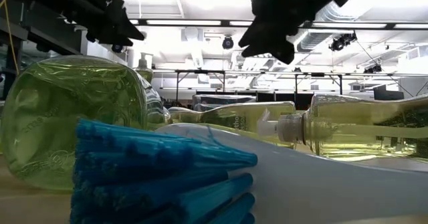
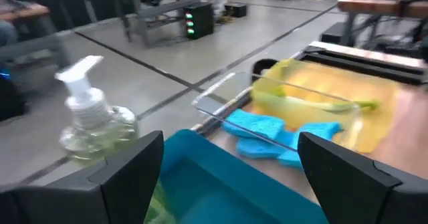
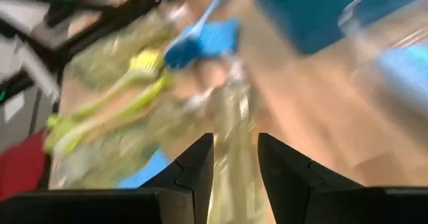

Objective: Pick & Place Kitchen Sink Supplies
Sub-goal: Put the dishwashing liquid into the blue bin

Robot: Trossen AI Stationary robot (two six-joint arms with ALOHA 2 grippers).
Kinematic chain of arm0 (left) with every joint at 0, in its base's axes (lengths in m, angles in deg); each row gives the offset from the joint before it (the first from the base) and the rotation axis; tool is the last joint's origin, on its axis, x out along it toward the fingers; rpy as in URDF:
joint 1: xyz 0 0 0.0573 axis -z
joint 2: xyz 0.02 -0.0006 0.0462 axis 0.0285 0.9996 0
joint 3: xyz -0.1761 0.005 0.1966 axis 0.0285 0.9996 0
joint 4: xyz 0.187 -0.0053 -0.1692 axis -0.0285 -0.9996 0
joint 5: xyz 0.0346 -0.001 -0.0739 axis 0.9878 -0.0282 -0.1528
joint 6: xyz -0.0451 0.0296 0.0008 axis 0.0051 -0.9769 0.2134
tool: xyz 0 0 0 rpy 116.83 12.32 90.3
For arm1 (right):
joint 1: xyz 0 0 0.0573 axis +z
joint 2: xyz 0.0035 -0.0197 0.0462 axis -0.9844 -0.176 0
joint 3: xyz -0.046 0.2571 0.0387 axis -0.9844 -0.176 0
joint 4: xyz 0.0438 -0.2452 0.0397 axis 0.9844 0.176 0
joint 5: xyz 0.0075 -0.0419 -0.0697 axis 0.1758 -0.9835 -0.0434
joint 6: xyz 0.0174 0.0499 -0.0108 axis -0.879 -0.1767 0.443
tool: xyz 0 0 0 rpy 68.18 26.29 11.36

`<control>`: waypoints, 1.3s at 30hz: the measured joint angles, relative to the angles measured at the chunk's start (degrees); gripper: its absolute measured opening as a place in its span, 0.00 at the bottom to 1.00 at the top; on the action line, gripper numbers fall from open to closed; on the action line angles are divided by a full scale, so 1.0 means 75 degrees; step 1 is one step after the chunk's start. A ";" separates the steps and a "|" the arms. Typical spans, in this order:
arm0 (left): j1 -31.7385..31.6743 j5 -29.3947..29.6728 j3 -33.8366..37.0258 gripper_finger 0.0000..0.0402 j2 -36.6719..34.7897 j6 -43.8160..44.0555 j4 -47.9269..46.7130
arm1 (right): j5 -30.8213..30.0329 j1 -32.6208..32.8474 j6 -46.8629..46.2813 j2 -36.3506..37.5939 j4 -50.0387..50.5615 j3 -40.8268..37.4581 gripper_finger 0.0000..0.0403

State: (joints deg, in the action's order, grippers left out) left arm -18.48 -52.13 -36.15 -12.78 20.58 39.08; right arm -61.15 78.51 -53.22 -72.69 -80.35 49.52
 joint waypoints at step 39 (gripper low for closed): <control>0.0000 -0.4183 0.0001 0.84 -0.1600 0.1361 -0.0892 | 0.1943 0.3593 -0.5352 -0.0898 0.2370 0.0149 0.66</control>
State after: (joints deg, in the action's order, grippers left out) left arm -18.48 -83.51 -36.15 -24.78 30.79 32.39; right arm -46.58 105.46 -93.36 -79.43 -62.57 50.64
